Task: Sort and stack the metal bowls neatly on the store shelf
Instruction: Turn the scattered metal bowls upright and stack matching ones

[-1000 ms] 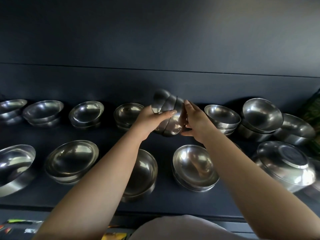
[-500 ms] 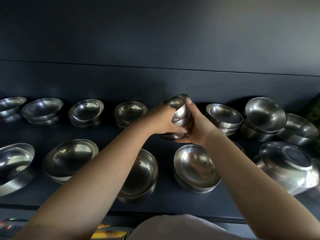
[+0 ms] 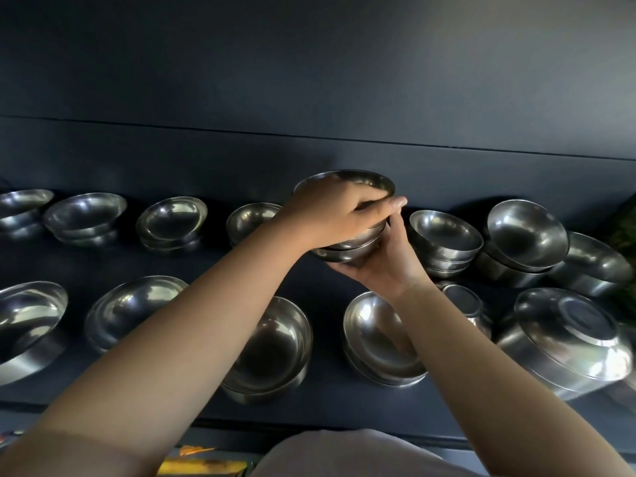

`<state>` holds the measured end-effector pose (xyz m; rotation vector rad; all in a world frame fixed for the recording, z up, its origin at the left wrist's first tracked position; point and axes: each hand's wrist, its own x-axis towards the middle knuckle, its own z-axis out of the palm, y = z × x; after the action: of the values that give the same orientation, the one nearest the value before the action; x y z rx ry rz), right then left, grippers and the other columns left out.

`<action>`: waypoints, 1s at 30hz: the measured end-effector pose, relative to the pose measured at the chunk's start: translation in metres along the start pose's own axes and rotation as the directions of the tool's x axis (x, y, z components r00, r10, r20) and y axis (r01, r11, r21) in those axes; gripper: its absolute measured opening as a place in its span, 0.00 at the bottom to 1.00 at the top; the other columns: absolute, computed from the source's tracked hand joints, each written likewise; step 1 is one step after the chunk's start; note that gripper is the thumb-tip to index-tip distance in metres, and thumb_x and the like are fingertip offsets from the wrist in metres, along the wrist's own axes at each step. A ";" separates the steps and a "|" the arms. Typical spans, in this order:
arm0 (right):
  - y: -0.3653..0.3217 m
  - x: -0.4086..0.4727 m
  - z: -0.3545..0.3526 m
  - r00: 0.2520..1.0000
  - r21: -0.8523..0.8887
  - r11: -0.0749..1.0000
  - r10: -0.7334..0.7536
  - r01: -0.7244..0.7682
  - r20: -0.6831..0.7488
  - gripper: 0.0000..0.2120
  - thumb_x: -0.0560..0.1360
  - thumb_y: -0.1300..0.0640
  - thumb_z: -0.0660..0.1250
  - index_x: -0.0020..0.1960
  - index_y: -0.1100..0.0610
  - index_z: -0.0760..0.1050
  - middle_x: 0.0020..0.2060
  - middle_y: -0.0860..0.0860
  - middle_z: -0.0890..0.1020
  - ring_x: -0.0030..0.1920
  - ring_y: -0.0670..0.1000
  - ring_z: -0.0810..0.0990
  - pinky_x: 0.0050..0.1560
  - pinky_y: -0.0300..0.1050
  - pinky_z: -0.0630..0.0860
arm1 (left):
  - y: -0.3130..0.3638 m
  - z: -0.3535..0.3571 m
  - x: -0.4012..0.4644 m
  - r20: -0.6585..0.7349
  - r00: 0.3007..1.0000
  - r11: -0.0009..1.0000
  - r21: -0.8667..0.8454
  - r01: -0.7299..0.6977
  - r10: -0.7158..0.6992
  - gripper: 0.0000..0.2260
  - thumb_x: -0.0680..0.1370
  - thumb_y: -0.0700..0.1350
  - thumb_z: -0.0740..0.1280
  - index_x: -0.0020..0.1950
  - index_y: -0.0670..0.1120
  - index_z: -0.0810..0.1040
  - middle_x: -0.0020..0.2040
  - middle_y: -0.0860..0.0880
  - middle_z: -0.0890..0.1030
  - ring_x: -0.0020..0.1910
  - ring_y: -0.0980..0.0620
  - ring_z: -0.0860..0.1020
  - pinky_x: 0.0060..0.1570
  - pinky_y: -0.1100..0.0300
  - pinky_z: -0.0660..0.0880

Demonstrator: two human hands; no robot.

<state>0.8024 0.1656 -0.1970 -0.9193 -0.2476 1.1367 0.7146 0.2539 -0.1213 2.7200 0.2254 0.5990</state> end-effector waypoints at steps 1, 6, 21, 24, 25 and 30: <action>0.001 0.000 -0.001 1.000 -0.003 1.000 -0.002 0.002 0.001 0.32 0.75 0.32 0.50 0.67 0.52 0.71 0.61 0.56 0.79 0.62 0.57 0.78 0.57 0.57 0.77 | 0.001 -0.001 -0.001 -0.045 0.999 0.999 -0.042 0.019 -0.021 0.27 0.73 0.65 0.50 0.52 0.49 0.81 0.39 0.50 0.81 0.44 0.51 0.79 0.49 0.56 0.74; 0.005 -0.001 -0.003 1.000 0.048 0.999 -0.017 0.018 -0.025 0.29 0.77 0.37 0.55 0.69 0.55 0.68 0.64 0.57 0.77 0.63 0.57 0.76 0.52 0.54 0.80 | 0.001 0.005 -0.005 -0.265 0.939 0.866 -0.495 0.064 -0.221 0.20 0.76 0.59 0.56 0.49 0.49 0.82 0.34 0.55 0.81 0.37 0.61 0.80 0.45 0.68 0.73; -0.001 -0.007 -0.008 0.995 0.075 0.994 -0.078 0.082 -0.054 0.29 0.74 0.37 0.58 0.67 0.54 0.70 0.62 0.58 0.77 0.60 0.57 0.78 0.55 0.56 0.79 | -0.019 0.023 -0.016 0.458 0.591 -0.027 -0.805 0.592 -0.664 0.32 0.74 0.68 0.54 0.72 0.51 0.63 0.73 0.48 0.65 0.70 0.44 0.65 0.63 0.39 0.66; -0.004 -0.007 -0.008 0.998 -0.020 0.999 -0.050 0.051 0.030 0.37 0.67 0.33 0.57 0.69 0.54 0.69 0.63 0.57 0.77 0.63 0.58 0.77 0.57 0.56 0.77 | -0.019 0.028 -0.019 0.456 0.630 -0.065 -0.838 0.542 -0.629 0.25 0.75 0.66 0.56 0.65 0.52 0.68 0.69 0.46 0.71 0.66 0.44 0.70 0.58 0.41 0.72; -0.006 -0.006 -0.009 0.999 -0.045 0.998 -0.036 0.037 0.040 0.37 0.67 0.32 0.56 0.68 0.53 0.70 0.62 0.55 0.78 0.63 0.57 0.77 0.58 0.56 0.76 | -0.021 0.029 -0.019 0.455 0.632 -0.073 -0.842 0.534 -0.628 0.24 0.75 0.65 0.56 0.64 0.52 0.69 0.67 0.46 0.72 0.65 0.44 0.72 0.56 0.42 0.73; -0.020 0.001 -0.013 0.999 -0.152 0.988 -0.021 0.017 -0.030 0.31 0.73 0.34 0.56 0.71 0.50 0.66 0.66 0.50 0.74 0.62 0.51 0.75 0.66 0.59 0.68 | -0.035 0.035 -0.018 0.429 0.657 -0.068 -0.864 0.499 -0.620 0.20 0.76 0.62 0.59 0.63 0.53 0.68 0.64 0.48 0.72 0.61 0.45 0.73 0.50 0.46 0.74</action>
<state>0.8240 0.1578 -0.1905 -1.0657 -0.3200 1.0960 0.7108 0.2718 -0.1700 1.0916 0.7119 0.3646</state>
